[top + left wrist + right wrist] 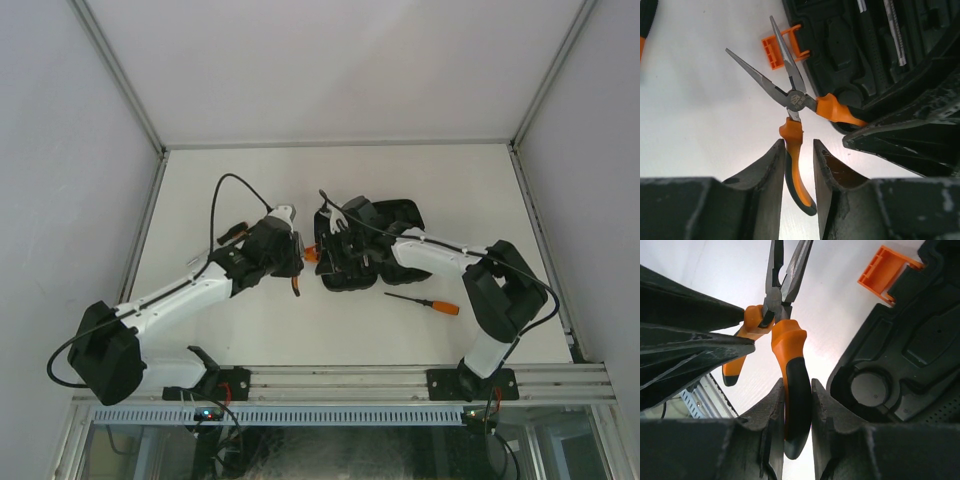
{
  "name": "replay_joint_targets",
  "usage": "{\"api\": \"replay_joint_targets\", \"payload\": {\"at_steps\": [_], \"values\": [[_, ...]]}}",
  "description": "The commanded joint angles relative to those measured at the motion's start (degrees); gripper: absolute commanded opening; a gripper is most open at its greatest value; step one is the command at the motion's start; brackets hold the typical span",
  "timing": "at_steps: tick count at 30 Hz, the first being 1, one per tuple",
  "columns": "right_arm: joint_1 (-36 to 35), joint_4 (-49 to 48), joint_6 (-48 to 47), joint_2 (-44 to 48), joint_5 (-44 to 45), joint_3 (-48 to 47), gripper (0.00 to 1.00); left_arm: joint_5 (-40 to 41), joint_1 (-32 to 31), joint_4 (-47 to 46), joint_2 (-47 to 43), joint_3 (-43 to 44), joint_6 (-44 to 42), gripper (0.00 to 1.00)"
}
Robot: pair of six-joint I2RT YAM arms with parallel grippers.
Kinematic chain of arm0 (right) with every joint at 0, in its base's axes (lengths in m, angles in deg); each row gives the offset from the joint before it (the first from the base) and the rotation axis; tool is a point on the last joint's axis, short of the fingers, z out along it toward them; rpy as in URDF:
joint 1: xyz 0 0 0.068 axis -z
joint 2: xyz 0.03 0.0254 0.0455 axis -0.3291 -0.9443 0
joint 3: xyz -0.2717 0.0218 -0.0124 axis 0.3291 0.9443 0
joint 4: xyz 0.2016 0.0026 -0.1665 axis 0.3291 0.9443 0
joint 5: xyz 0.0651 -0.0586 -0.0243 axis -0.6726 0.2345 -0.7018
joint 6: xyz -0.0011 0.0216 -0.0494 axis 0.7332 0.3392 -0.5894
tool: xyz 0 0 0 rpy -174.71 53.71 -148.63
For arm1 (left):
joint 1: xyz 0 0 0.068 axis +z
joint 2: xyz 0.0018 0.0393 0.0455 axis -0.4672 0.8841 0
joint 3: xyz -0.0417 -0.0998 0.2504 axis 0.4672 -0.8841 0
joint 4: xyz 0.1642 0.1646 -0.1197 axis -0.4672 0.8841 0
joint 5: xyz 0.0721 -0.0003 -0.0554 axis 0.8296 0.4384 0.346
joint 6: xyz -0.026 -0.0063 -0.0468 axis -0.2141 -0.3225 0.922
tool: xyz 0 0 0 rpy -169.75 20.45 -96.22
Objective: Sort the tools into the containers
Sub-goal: Pick up the pliers at the center of the board.
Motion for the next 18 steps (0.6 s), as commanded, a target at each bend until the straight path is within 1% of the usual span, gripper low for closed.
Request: {"api": "replay_joint_targets", "payload": {"at_steps": [1,7,11,18], "values": [[0.44,-1.50,1.75,1.71,2.41,-1.58,0.00,-1.82,-0.31,-4.65,-1.38,3.96,2.61,0.35],[2.46,-4.42,4.42,4.65,5.33,1.29,0.00,-2.20,-0.31,-5.07,-2.87,4.22,3.55,0.41],[3.81,-4.53,4.22,6.98,8.10,2.89,0.00,-1.93,-0.16,-5.25,-4.70,4.17,3.98,0.44],[5.94,-5.38,3.49,12.51,12.60,6.17,0.00,-1.15,1.82,-5.60,-7.78,3.34,4.46,0.46]]}}
